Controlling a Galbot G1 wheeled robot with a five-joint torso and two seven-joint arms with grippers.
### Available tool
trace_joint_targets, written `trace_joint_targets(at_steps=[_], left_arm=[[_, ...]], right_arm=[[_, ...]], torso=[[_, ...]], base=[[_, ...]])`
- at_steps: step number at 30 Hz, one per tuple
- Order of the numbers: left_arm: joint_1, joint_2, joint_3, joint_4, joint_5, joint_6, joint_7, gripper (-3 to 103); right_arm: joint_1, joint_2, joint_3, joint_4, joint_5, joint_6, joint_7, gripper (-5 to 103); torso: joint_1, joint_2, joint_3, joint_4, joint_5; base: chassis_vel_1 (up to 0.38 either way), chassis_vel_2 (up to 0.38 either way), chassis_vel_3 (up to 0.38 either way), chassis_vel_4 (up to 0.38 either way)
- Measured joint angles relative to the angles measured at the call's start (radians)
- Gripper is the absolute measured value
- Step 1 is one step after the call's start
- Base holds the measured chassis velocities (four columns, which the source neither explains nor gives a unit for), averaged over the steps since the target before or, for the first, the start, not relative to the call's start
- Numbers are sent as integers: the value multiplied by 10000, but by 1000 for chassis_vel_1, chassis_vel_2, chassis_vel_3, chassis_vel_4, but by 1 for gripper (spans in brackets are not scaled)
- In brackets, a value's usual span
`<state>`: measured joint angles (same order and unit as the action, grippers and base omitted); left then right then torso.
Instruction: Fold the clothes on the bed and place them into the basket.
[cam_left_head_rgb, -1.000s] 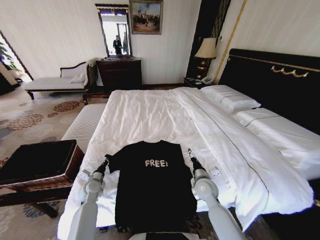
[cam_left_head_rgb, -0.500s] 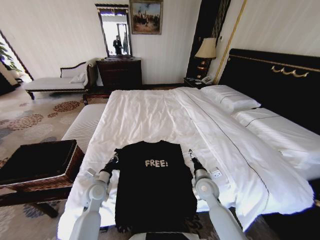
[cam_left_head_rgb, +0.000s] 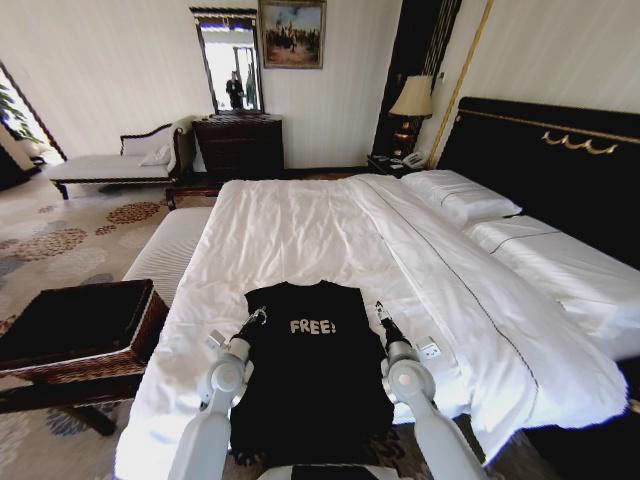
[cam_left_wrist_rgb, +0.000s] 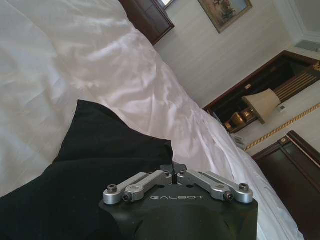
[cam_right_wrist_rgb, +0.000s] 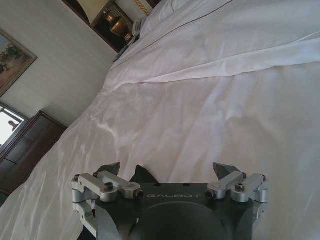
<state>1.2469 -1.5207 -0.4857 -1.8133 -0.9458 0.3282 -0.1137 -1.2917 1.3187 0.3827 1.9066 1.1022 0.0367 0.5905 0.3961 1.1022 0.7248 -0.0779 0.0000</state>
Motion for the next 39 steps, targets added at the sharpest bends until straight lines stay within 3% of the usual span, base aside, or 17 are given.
trace_joint_targets(at_steps=[11, 13, 16, 18, 22, 28, 30, 34, 39], left_arm=[[-194, -422, 23, 370, -364, 9, -294, 0], [-2, -455, 17, 140, -561, 126, -361, 11], [306, -434, -28, -291, -752, 262, -396, 16], [724, -313, -48, -784, -844, 362, -401, 27], [1409, -71, -170, -1375, -825, 394, -278, 38], [2206, 148, -497, -1666, -478, 105, -127, 65], [2306, 155, -532, -1706, -446, 74, -108, 65], [2604, 128, -635, -1947, -270, -17, -65, 86], [2928, 32, -753, -2275, -363, -18, -229, 98]], right_arm=[[55, 170, -133, -114, -289, -21, 57, 100], [73, 190, -165, -139, -308, -27, 64, 100], [74, 199, -188, -169, -327, -30, 65, 100], [71, 209, -199, -192, -330, -30, 64, 100], [74, 215, -224, -226, -326, -31, 59, 100], [138, 211, -255, -256, -291, -31, 45, 100], [135, 207, -251, -257, -284, -31, 44, 100], [37, 190, -141, -252, -257, -29, 42, 100], [-38, 190, -64, -234, -264, -22, 43, 100]], torso=[[0, 0, 0, -1, 0], [0, 0, 1, 0, -1], [0, 0, 0, 0, -1], [0, 0, 0, 1, -1], [-1, 0, 0, 1, -1], [0, 2, 0, 1, -1], [0, 1, 0, 1, -1], [-1, 2, 0, -1, -1], [0, 2, 0, 0, 0]], base=[[0, 0, 0, 0], [0, 0, 0, 0], [0, 0, 0, 0], [0, 0, 0, 0], [0, 0, 0, 0], [0, 0, 0, 0], [0, 0, 0, 0], [0, 0, 0, 0], [0, 0, 0, 0]])
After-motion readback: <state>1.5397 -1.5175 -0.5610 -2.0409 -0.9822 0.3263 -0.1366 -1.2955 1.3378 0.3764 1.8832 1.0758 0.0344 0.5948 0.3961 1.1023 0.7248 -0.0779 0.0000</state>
